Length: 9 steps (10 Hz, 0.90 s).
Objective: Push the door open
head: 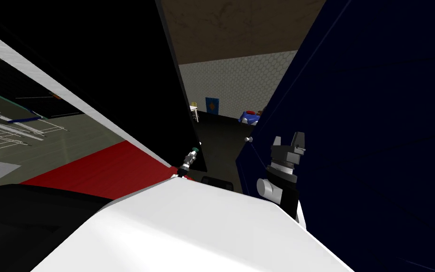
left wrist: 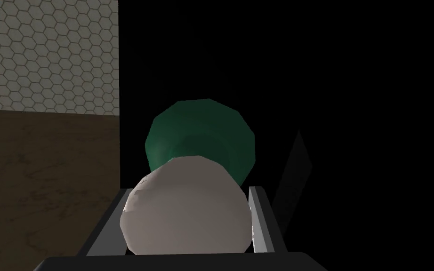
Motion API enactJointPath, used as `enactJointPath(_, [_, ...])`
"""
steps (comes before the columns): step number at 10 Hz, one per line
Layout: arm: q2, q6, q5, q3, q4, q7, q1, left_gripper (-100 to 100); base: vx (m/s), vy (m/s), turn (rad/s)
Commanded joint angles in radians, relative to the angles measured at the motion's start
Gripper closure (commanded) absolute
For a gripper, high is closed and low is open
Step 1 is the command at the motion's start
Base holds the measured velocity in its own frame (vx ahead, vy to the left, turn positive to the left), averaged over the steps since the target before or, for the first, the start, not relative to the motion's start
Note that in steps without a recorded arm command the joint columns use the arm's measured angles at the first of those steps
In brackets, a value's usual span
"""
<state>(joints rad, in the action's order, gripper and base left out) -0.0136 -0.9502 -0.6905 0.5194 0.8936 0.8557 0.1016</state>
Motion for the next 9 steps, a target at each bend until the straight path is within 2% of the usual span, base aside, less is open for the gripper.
enactJointPath(1, [-0.006,0.004,0.012,0.002,0.020,-0.030,0.001,100,0.019,0.008,-0.025])
enactJointPath(2, [-0.009,0.004,0.033,0.001,0.017,-0.063,-0.002,100,0.021,0.009,-0.040])
enactJointPath(3, [-0.009,0.004,0.033,0.001,0.017,-0.063,-0.002,100,0.019,0.007,-0.030])
enactJointPath(5, [-0.015,0.003,0.076,-0.001,0.011,-0.122,-0.009,100,0.029,0.015,-0.055])
enactJointPath(6, [-0.015,0.003,0.076,-0.001,0.011,-0.130,-0.009,100,0.021,0.017,-0.037])
enactJointPath(8, [-0.021,0.002,0.127,-0.004,0.003,-0.199,-0.018,100,0.037,0.017,-0.063])
enactJointPath(9, [-0.021,0.002,0.127,-0.004,0.003,-0.206,-0.018,100,0.038,0.032,-0.017])
